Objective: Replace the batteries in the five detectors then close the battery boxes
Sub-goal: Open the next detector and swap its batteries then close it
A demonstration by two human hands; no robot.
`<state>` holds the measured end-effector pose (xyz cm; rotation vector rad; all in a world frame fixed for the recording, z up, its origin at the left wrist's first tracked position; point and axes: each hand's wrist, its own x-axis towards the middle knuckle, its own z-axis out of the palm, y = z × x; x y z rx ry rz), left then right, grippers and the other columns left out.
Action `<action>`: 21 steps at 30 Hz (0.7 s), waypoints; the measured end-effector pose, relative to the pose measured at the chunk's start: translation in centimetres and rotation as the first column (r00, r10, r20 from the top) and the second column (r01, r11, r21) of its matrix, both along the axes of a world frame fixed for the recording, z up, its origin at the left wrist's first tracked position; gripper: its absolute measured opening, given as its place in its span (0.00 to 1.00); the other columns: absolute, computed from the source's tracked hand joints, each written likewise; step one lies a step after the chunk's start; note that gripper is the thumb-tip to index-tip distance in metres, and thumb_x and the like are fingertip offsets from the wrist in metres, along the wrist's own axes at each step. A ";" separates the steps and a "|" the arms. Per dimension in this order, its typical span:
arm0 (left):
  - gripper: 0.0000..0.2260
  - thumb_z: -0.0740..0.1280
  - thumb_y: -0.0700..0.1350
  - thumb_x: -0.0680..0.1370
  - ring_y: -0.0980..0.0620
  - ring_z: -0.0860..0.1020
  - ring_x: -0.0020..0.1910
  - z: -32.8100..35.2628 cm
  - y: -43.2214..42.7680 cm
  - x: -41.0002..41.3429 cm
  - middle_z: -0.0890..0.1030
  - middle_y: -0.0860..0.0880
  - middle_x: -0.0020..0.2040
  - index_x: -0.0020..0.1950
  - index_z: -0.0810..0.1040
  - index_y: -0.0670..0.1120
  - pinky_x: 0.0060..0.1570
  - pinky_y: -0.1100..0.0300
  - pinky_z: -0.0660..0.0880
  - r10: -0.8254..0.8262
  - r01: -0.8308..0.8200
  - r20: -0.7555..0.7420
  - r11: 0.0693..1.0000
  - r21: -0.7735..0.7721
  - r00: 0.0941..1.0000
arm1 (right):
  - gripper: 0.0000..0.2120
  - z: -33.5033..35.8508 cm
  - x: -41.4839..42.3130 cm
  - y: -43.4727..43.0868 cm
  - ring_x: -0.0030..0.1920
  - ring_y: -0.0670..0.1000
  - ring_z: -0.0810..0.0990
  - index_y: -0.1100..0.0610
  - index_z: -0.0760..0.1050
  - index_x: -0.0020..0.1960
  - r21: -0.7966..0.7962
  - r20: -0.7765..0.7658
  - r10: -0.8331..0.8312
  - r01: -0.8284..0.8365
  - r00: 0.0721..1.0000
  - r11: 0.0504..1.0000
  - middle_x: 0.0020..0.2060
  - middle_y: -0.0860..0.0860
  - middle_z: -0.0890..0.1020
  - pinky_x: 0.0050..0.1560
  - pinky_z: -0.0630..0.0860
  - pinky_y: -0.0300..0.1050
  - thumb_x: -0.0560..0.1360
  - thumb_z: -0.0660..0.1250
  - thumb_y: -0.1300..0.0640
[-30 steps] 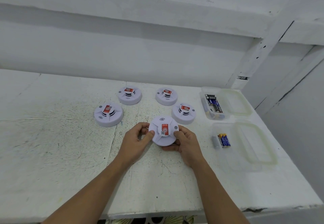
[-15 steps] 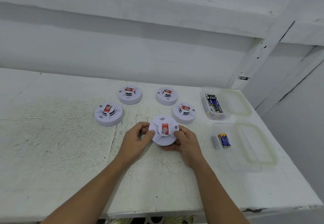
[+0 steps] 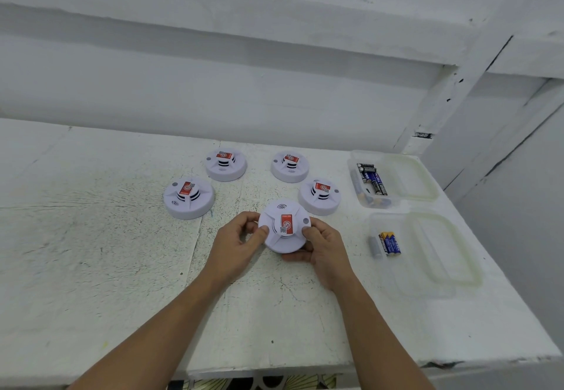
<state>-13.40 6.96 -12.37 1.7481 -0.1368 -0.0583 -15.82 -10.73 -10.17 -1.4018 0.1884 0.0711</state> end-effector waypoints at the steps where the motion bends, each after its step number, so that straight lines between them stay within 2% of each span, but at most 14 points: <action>1: 0.11 0.66 0.55 0.72 0.43 0.79 0.45 0.0 0.0 0.0 0.82 0.47 0.44 0.52 0.79 0.55 0.48 0.45 0.77 0.001 -0.001 0.000 1.000 0.002 1.000 | 0.15 0.0 0.0 0.0 0.49 0.61 0.83 0.52 0.81 0.52 -0.001 -0.001 0.000 0.000 1.000 1.000 0.50 0.57 0.85 0.44 0.81 0.59 0.80 0.57 0.64; 15: 0.12 0.66 0.58 0.71 0.43 0.78 0.44 0.0 0.1 0.0 0.81 0.48 0.42 0.52 0.79 0.56 0.48 0.45 0.76 -0.004 0.004 0.008 1.000 0.004 1.000 | 0.15 -0.1 0.0 0.0 0.49 0.61 0.84 0.51 0.81 0.53 -0.018 0.003 0.004 -0.004 1.000 1.000 0.50 0.57 0.85 0.46 0.81 0.62 0.80 0.57 0.63; 21: 0.11 0.66 0.55 0.72 0.45 0.78 0.44 0.0 0.1 0.0 0.81 0.49 0.42 0.53 0.79 0.55 0.48 0.48 0.77 -0.002 0.002 0.006 1.000 0.008 1.000 | 0.15 -0.2 0.0 -0.1 0.48 0.61 0.84 0.51 0.81 0.53 -0.017 -0.001 0.000 0.000 1.000 1.000 0.49 0.56 0.85 0.45 0.81 0.61 0.80 0.57 0.64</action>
